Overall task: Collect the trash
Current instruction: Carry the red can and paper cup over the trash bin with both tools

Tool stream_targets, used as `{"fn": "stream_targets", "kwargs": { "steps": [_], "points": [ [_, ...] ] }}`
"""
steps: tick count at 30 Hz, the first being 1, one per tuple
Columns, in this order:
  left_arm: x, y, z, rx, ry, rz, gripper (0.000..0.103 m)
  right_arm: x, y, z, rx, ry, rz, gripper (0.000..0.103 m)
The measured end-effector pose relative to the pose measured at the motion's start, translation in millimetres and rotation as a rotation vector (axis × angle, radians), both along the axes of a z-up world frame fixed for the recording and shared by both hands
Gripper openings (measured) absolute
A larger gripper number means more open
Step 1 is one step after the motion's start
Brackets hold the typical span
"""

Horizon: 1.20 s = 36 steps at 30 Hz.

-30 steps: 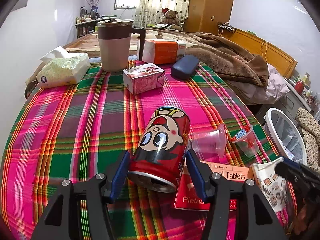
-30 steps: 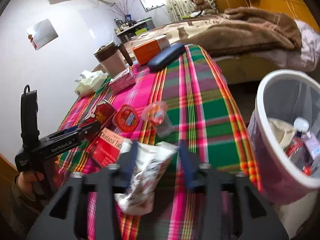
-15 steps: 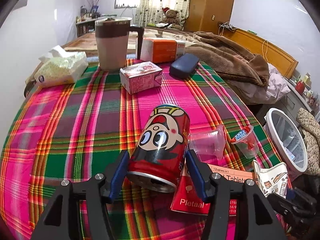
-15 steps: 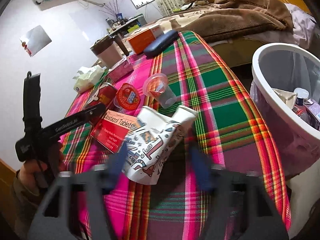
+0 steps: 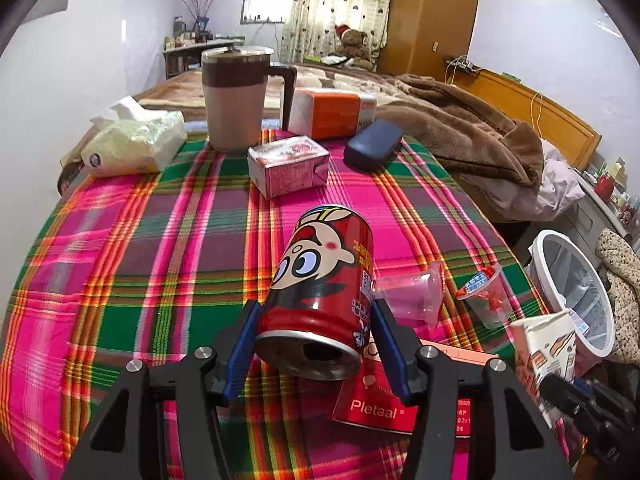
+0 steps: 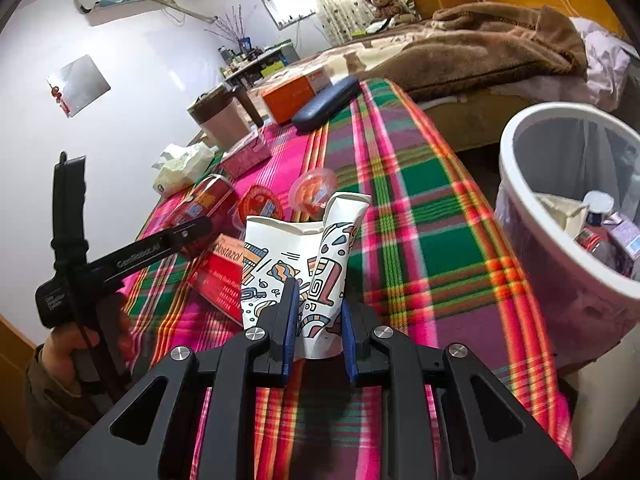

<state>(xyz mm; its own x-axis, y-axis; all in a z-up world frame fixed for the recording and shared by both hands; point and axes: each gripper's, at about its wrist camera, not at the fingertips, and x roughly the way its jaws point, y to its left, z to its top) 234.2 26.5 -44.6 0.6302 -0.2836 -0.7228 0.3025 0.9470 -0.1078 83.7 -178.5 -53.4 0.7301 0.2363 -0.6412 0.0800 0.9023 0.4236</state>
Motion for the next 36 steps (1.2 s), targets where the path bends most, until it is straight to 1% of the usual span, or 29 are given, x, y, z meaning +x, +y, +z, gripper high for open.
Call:
{"fn": "stream_targets", "kwargs": {
  "steps": [6, 13, 25, 31, 36],
  "points": [
    [-10.1, 4.4, 5.5, -0.018, -0.015, 0.02, 0.056, -3.7, -7.3, 7.9, -0.003, -0.031, -0.018, 0.02],
    [-30.2, -4.5, 21.5, -0.037, -0.059, 0.0, 0.056, -8.0, -21.4, 22.5, -0.014, -0.072, -0.054, 0.02],
    [-69.3, -52.2, 61.4, -0.086, -0.137, -0.087, 0.056, -22.1, -58.9, 52.9, -0.074, -0.151, -0.114, 0.02],
    [-87.4, -84.4, 72.9, -0.101, -0.162, -0.145, 0.056, -30.9, -80.6, 59.8, -0.106, -0.166, -0.158, 0.02],
    [-97.5, -111.4, 77.9, -0.111, -0.167, -0.186, 0.056, -37.2, -99.5, 64.0, -0.131, -0.169, -0.192, 0.02]
  ]
}}
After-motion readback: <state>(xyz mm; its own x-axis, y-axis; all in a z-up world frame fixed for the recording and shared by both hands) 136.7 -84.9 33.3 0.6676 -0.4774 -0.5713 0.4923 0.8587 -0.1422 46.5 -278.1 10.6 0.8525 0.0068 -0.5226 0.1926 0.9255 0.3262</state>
